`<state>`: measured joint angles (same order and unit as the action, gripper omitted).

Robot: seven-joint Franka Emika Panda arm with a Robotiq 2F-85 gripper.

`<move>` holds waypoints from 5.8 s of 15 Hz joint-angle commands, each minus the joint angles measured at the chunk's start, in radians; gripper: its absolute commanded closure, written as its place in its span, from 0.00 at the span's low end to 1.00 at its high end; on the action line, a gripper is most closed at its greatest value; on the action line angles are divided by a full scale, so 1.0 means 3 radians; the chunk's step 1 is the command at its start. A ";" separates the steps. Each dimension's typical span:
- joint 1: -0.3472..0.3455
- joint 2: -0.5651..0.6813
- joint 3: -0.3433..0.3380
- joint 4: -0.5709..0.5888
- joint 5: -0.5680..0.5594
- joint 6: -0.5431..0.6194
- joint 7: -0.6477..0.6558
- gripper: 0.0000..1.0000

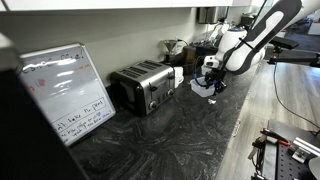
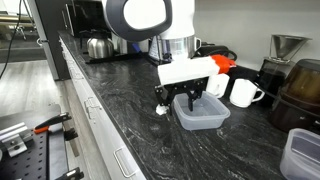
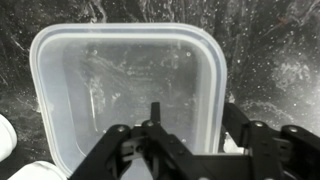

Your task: Pick the pen and place it in the bowl on the right, slide the bowl on the left to the right and then move the white cup to the left

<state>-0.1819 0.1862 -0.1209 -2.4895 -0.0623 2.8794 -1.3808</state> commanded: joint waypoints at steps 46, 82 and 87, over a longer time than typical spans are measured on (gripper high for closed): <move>0.0811 -0.0690 0.0200 0.0065 0.0018 -0.0119 0.1015 0.00; 0.0287 0.0558 0.0000 0.1158 -0.1872 0.0197 0.3227 0.00; -0.0002 0.0664 0.0344 0.1293 -0.1428 0.0098 0.2470 0.00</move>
<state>-0.1259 0.3512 -0.0783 -2.1511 -0.5462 2.9392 -0.5311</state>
